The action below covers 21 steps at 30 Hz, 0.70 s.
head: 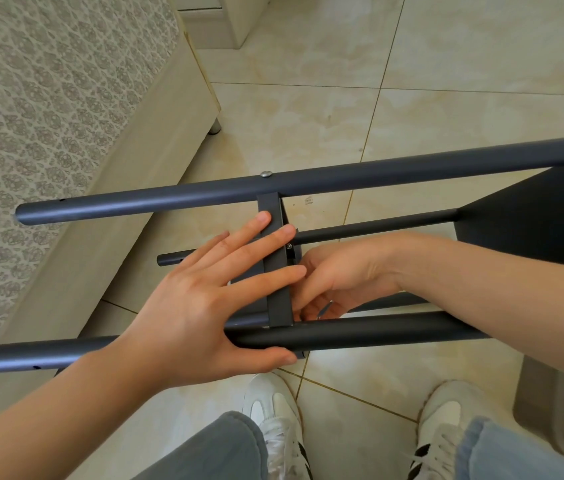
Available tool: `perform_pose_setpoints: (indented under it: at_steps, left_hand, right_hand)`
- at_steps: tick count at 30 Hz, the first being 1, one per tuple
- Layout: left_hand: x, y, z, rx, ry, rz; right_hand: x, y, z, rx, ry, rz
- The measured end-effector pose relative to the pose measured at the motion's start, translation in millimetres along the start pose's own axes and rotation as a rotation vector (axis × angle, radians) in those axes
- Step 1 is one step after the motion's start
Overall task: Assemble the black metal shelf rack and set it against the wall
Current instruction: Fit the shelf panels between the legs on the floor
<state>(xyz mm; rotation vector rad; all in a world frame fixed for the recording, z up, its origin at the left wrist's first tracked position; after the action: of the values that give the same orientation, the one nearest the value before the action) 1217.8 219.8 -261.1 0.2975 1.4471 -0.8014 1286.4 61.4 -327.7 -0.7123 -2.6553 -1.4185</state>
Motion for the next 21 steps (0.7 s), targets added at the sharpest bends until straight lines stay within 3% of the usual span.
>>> perform_pose_setpoints:
  at_steps: [16,21]
  left_hand:
    - [3.3,6.5,4.5,0.022,-0.022,0.026]
    - [1.3,14.0,5.8,-0.005,-0.030,0.016]
  right_hand:
    - [-9.7,1.2,-10.7,-0.021,-0.036,-0.035]
    - [-9.8,13.9,-35.2,-0.043,-0.128,-0.141]
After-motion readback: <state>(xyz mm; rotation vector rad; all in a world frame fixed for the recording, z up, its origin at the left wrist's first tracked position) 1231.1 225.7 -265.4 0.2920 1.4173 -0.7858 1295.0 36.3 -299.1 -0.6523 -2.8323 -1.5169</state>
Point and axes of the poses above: each hand's wrist, its own z-axis towards the middle knuckle, its own x-axis out of the palm, y = z × x, the point moved 3 cm from there along z, towards the middle knuckle, and after that the axes turned 2 degrees about -z, right-handed, at the moved point
